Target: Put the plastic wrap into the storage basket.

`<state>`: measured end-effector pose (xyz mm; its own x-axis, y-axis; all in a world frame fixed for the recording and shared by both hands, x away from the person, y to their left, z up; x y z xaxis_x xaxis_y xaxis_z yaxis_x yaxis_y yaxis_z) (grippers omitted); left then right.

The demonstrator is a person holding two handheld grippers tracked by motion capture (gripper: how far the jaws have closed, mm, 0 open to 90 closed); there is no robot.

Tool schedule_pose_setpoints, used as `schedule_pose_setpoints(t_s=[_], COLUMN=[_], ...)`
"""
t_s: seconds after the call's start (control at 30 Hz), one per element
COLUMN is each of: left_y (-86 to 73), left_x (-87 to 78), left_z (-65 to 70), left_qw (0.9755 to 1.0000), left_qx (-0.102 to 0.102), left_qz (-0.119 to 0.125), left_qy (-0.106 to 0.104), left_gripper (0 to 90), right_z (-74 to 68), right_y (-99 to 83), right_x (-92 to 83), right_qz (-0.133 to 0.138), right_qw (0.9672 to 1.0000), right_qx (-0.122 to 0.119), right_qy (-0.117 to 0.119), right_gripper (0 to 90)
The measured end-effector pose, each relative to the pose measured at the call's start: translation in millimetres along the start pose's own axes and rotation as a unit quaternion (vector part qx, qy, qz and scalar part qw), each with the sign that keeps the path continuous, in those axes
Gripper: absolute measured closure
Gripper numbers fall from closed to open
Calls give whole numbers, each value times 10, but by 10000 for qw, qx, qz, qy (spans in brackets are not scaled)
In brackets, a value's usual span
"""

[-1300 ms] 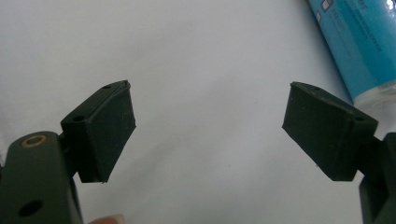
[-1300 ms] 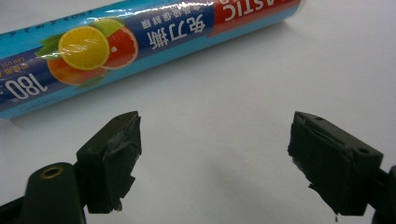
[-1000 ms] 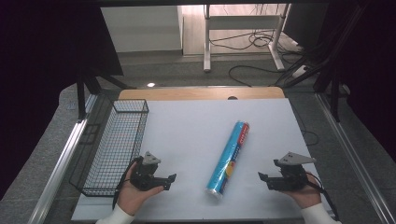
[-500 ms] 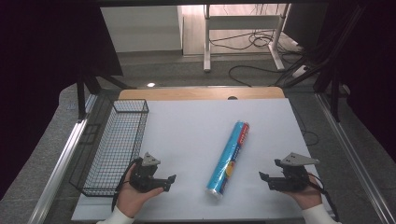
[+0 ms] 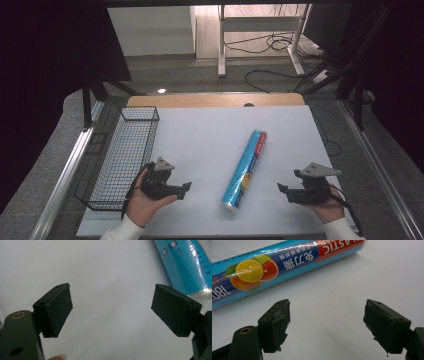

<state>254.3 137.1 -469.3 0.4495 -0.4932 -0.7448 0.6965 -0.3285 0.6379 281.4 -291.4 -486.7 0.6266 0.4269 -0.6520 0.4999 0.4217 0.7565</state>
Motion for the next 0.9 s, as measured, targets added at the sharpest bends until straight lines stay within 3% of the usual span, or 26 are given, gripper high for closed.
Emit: schedule_pose_setpoints(t_s=[0.57, 0.9], left_y=[256, 368], left_x=[105, 201], left_z=[122, 192], left_qw=[9996, 9994], left_qx=[42, 138], left_qz=[29, -26], left_qy=[-290, -317], left_gripper=[165, 165], right_z=[-10, -8], right_y=[-9, -10], right_x=[20, 26], right_qz=[-42, -63], right_qw=[9999, 9999], right_qx=[-97, -116], right_qy=[-59, -90], right_gripper=[215, 215])
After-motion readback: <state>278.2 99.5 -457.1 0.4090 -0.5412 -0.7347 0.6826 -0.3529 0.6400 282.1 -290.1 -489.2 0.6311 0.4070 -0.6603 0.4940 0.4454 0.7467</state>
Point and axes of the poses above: each handheld gripper's, and its own axes: x roughly forward along the jaws, y roughly out of its top, z roughly to its right, the point moved 1 cm from there along x, roughly forward along the jaws, and after that the axes turned 3 degrees about -y, right-handed, at the moved point
